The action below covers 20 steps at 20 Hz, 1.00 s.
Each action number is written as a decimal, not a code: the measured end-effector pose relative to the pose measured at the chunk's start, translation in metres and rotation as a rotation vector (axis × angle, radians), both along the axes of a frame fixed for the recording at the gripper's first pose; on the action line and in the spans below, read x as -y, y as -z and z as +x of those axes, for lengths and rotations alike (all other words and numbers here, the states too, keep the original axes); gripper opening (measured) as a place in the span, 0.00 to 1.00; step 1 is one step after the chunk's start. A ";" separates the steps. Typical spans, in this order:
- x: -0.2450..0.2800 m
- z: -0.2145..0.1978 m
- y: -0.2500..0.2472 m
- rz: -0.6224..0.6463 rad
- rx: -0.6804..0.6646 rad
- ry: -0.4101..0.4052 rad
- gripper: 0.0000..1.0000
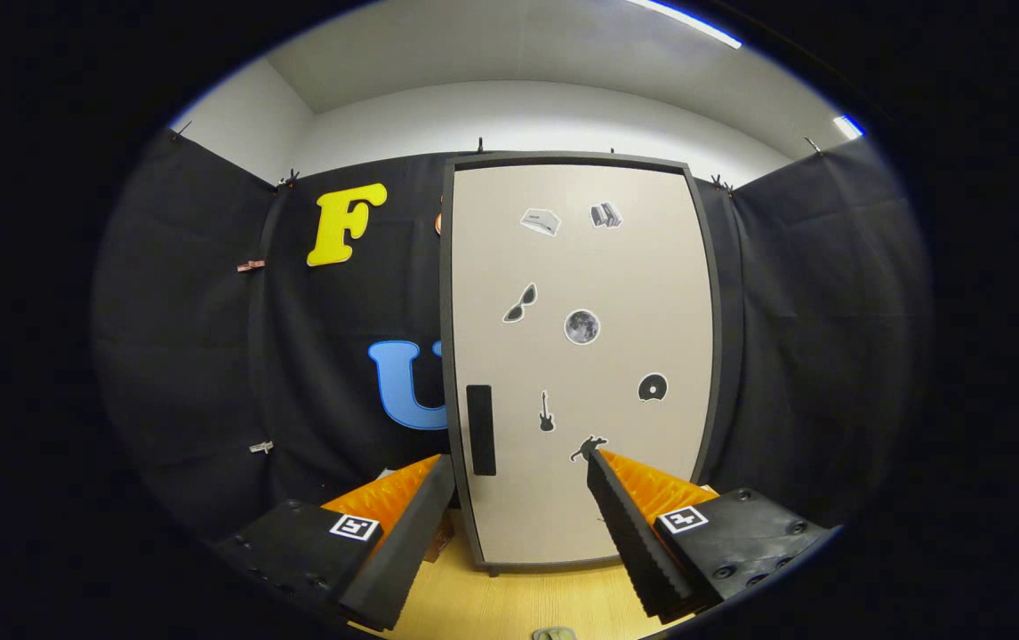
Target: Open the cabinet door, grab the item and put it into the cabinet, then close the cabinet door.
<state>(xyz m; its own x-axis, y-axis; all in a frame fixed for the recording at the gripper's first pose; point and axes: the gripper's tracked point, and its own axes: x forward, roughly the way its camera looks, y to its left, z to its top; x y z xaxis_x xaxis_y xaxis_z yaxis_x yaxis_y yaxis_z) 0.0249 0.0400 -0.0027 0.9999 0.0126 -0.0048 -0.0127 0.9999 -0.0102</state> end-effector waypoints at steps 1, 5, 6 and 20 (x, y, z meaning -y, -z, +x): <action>-0.003 0.006 0.002 0.001 0.000 0.002 0.98; -0.017 0.028 0.011 -0.002 -0.011 0.009 0.98; -0.021 0.036 0.014 -0.004 -0.014 0.009 0.98; -0.045 0.147 0.052 0.032 -0.065 0.041 0.91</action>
<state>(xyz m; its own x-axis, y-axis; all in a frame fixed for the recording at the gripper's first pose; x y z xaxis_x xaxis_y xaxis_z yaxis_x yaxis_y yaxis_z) 0.1721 0.0855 -0.0549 0.9972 -0.0272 -0.0700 0.0287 0.9994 0.0209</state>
